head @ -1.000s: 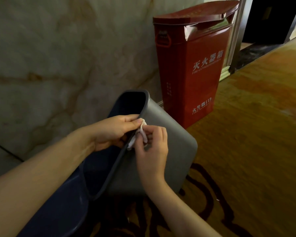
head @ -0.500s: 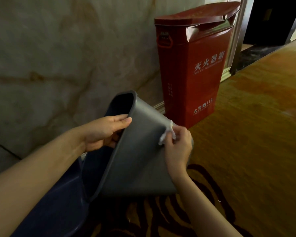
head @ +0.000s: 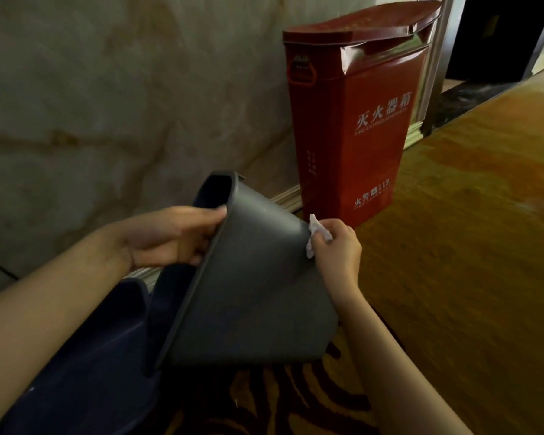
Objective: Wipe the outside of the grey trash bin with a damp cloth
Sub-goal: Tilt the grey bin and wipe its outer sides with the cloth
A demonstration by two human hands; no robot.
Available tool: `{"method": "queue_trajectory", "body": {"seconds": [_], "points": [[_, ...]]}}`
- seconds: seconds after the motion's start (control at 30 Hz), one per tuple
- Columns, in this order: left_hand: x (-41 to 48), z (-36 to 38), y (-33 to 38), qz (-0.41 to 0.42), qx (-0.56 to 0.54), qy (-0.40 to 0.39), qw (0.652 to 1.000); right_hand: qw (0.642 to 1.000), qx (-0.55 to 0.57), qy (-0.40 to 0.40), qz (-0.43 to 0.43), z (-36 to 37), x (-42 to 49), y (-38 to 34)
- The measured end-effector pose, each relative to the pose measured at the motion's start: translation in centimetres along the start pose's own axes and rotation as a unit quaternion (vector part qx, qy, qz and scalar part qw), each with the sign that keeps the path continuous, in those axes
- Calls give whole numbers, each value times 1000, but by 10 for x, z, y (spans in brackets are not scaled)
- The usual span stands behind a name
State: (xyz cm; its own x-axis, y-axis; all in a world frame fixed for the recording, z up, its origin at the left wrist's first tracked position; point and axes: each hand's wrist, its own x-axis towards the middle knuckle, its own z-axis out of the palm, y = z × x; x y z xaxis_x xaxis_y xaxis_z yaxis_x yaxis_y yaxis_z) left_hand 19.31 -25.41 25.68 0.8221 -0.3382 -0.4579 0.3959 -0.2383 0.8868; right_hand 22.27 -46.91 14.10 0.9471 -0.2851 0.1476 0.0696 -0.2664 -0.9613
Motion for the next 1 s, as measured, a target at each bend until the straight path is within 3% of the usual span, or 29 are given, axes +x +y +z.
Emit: {"method": "queue_trajectory", "body": {"seconds": [0.07, 0.23, 0.33, 0.7, 0.9, 1.0], "points": [[9, 5, 18, -16, -30, 34, 999, 1000, -10, -2, -17, 0, -3, 2], [36, 31, 42, -58, 8, 210, 976, 999, -26, 22, -39, 0, -16, 9], [41, 44, 49, -47, -18, 243, 969, 998, -9, 46, -39, -3, -25, 13], [26, 44, 22, 1, -86, 208, 974, 995, 45, 64, -63, -5, -52, 10], [20, 49, 3, 19, -143, 141, 979, 983, 62, -45, -167, 16, -46, -55], [16, 49, 1, 17, -131, 153, 979, 979, 49, -64, -188, 23, -44, -65]]}}
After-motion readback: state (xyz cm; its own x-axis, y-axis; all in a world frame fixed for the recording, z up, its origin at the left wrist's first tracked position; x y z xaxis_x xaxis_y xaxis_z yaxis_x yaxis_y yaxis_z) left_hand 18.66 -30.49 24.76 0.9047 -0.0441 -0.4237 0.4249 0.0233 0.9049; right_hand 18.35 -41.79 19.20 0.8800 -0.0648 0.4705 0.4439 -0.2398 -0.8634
